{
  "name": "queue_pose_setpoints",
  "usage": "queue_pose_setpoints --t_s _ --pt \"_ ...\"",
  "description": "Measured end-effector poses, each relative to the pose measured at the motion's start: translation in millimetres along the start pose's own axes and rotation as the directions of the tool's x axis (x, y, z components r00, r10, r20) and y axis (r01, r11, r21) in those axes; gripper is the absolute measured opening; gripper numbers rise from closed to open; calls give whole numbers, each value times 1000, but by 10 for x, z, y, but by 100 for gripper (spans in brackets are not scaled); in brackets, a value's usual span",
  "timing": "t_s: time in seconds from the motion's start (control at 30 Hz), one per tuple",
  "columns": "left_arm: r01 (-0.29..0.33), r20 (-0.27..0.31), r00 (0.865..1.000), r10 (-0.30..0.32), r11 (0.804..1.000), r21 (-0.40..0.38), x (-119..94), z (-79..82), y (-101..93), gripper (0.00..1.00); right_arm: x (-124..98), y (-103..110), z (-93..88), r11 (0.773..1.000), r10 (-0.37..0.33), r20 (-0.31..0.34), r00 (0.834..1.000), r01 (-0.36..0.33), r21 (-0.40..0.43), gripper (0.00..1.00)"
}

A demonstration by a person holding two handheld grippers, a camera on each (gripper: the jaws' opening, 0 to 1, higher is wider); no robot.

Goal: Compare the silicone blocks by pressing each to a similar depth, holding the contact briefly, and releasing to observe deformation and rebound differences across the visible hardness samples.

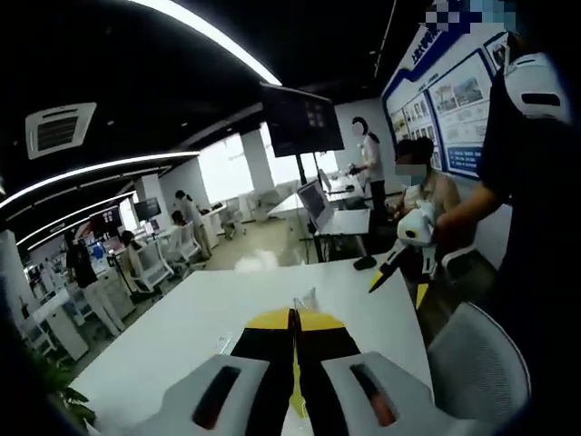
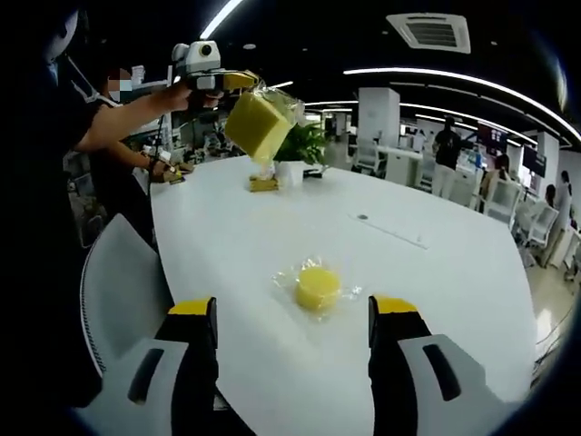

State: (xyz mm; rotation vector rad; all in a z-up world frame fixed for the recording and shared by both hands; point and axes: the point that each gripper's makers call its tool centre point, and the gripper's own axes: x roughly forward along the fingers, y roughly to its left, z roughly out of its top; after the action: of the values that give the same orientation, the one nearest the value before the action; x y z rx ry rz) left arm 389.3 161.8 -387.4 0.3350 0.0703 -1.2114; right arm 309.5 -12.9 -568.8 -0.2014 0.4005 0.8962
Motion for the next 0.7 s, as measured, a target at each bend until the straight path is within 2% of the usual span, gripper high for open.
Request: queue_pose_setpoints --t_s 0.1,0.23,0.5,0.63,0.7 --pt "13 -6 1000 -13 1000 -9 23 -73 -20 0 47 14 -9 1000 22 -6 1000 -22 7 58" --pt "29 -12 1000 -29 999 -24 56 -155 -45 0 153 -2 78 999 43 8 999 -43 7 60" --pt "44 -14 999 -44 999 -18 64 -155 -58 0 322 10 334 995 97 34 995 -96 -25 60" --pt "59 17 998 -59 998 -9 55 -70 -54 0 412 53 568 987 161 89 983 -162 -4 58" --pt "72 21 997 -72 997 -8 53 -57 -71 0 457 95 695 975 219 121 968 -223 16 57"
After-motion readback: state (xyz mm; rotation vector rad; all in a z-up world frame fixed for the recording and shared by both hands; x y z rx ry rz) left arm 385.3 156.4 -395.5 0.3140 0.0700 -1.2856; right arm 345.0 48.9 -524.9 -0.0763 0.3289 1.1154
